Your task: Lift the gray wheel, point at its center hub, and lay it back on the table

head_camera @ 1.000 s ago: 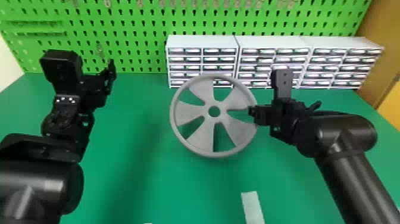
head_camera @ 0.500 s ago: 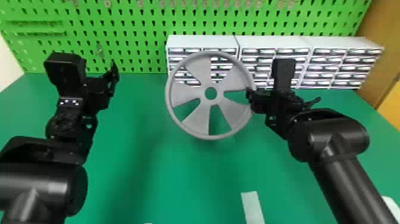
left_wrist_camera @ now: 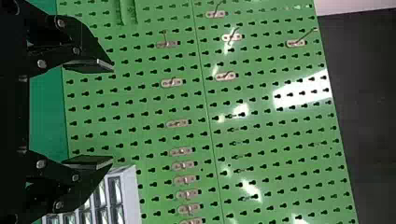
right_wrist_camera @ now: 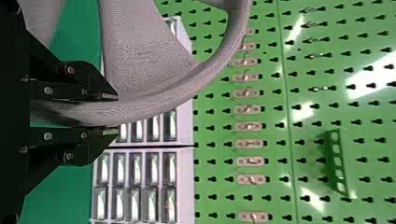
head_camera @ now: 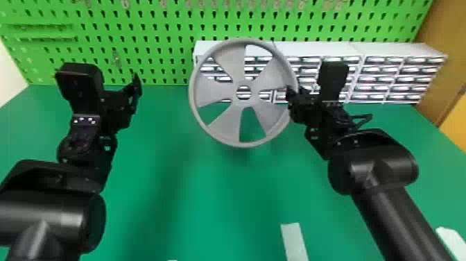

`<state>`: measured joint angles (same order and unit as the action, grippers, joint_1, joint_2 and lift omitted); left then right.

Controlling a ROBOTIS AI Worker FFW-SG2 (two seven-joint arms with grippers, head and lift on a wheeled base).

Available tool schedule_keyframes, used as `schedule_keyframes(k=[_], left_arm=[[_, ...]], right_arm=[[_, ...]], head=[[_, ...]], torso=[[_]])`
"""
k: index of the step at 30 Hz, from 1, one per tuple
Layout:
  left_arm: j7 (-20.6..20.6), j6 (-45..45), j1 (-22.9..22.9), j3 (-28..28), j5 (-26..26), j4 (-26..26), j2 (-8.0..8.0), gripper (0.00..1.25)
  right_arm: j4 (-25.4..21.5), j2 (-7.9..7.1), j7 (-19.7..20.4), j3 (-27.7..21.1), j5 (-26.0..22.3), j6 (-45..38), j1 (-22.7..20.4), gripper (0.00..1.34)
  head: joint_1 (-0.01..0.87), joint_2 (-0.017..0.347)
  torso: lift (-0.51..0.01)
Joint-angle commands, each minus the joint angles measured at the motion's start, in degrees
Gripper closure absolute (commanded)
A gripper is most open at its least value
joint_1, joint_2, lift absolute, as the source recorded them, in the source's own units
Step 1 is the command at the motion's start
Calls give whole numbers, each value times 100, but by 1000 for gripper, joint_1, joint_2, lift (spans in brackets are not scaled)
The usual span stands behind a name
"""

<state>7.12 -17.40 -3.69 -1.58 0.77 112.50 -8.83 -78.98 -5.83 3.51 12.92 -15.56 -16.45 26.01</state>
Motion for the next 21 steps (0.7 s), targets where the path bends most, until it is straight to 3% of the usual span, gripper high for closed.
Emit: schedule_keyframes(k=[1,21], left_arm=[[0,0,9,-9,2,0,13,545],[0,0,35,-9,2,-35,92,545]], right_arm=[[172,20,0,-18,-61,511,27,1253],[1025,126,0,176,-8,3069,264,1257]], head=[[692,48],[692,48]], torso=[[-96],[-96]])
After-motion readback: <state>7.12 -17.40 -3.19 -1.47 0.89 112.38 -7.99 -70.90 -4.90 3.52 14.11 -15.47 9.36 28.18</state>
